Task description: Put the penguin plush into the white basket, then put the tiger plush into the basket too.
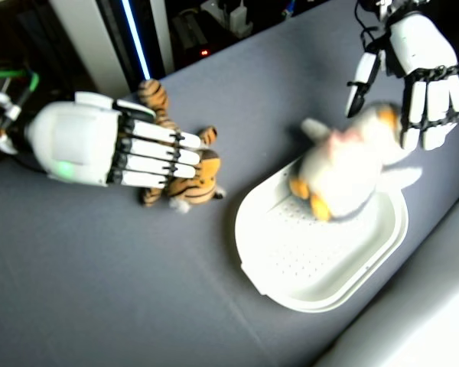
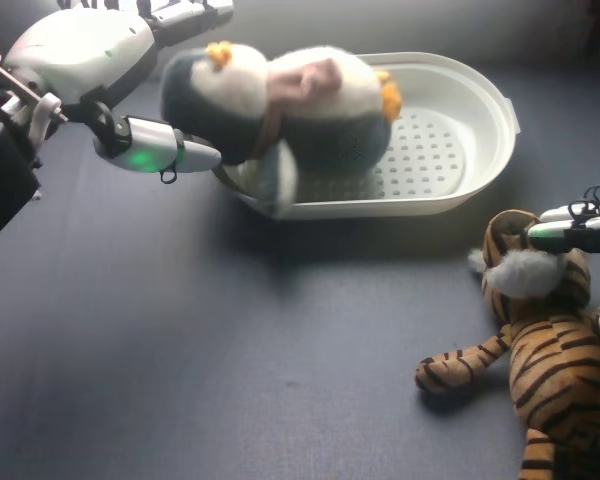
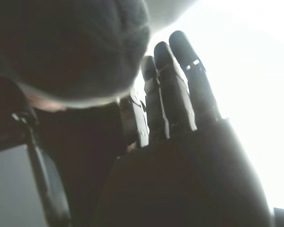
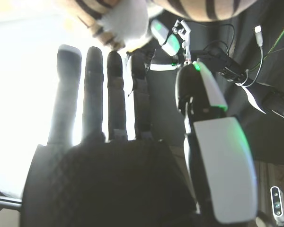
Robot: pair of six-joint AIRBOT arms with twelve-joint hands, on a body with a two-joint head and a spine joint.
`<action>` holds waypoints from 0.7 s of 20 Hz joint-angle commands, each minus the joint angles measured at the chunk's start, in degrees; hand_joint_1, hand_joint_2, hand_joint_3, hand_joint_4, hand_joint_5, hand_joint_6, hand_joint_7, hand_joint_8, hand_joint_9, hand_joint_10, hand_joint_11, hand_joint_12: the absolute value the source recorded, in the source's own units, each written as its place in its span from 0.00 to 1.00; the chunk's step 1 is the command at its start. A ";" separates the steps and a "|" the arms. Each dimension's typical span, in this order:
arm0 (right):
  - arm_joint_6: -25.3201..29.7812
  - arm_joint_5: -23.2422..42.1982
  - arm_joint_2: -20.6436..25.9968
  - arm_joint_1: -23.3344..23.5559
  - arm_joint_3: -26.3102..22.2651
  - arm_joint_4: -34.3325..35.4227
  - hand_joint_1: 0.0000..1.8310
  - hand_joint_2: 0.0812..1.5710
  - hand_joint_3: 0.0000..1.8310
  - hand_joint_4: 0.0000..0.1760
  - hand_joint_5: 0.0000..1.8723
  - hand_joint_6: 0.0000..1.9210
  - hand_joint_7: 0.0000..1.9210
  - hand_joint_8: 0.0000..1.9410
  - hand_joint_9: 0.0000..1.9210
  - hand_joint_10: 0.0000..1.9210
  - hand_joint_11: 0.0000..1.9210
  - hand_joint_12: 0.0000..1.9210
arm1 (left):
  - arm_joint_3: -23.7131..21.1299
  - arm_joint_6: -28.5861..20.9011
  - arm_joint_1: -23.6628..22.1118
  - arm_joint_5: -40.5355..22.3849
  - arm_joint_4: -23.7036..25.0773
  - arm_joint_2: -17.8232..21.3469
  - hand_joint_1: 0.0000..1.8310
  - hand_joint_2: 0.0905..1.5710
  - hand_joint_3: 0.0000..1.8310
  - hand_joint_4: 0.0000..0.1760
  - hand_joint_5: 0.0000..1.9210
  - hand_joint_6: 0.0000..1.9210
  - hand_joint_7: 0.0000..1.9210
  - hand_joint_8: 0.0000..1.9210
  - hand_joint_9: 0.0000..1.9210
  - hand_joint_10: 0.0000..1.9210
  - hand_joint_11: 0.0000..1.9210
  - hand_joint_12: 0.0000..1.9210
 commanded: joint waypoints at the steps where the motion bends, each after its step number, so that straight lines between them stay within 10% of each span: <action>1: 0.72 7.29 0.18 0.47 -0.02 0.85 0.36 0.81 0.00 0.12 0.26 0.00 0.23 0.00 0.24 0.00 0.27 0.06 | -0.30 0.00 0.01 -8.18 1.22 0.85 0.44 0.54 0.00 1.00 0.04 0.00 0.03 0.00 0.06 0.00 0.00 0.37; 9: -1.09 9.28 5.31 0.85 -4.67 -6.59 0.37 0.72 0.00 0.48 0.20 0.00 0.18 0.00 0.21 0.00 0.22 0.04 | -17.86 1.01 17.11 -30.37 7.04 15.28 0.51 0.53 0.00 1.00 0.02 0.00 0.02 0.00 0.03 0.00 0.00 0.24; 10: -1.09 8.08 5.53 0.85 -4.90 -7.78 0.37 0.72 0.00 0.59 0.19 0.00 0.16 0.00 0.20 0.00 0.21 0.04 | -19.10 1.01 18.69 -31.73 7.50 16.44 0.47 0.55 0.00 0.76 0.01 0.00 0.01 0.00 0.03 0.00 0.00 0.21; 14: -0.41 -0.93 5.36 2.92 -4.28 -12.92 0.42 0.70 0.00 0.73 0.16 0.00 0.14 0.00 0.19 0.00 0.22 0.04 | -21.05 0.29 21.40 -33.84 8.37 17.33 0.42 0.51 0.00 0.73 0.05 0.01 0.03 0.00 0.02 0.00 0.02 0.06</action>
